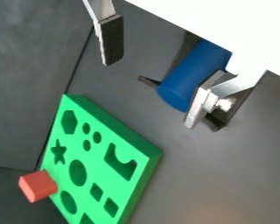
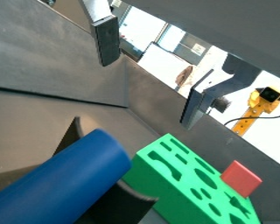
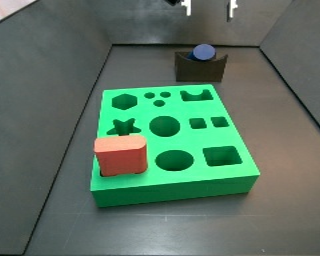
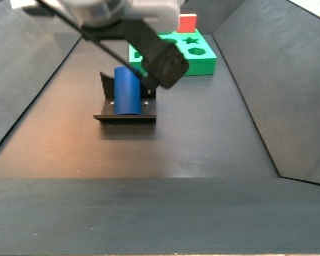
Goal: Pick up the oval object. Move up. Place the oval object on the fixture. Regrasp the oval object. Move to above the board. Insert the oval object.
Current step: Regrasp the oval object.
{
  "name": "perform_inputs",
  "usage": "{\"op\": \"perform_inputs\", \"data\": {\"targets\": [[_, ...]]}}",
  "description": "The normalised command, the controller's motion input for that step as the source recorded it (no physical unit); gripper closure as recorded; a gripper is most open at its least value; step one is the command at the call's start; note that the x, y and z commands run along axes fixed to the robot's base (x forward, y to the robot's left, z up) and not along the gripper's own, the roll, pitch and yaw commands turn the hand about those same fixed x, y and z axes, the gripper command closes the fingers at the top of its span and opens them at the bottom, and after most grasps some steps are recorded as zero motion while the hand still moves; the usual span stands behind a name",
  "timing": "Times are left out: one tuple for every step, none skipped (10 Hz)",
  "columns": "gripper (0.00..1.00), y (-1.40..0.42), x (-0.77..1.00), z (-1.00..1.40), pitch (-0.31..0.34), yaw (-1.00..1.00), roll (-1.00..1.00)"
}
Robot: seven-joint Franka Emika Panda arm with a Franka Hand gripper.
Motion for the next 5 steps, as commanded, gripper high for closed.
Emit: {"op": "perform_inputs", "data": {"targets": [[0.00, -0.77, -0.13, 0.82, 0.043, 0.04, 1.00], [0.00, -0.65, -0.12, 0.69, 0.034, 0.04, 1.00], [0.00, -0.49, -0.12, 0.49, 0.026, 0.04, 1.00], [0.00, -0.27, -0.08, 0.20, 0.022, 0.04, 1.00], [0.00, -0.10, -0.04, 0.03, 0.022, 0.04, 1.00]]}}
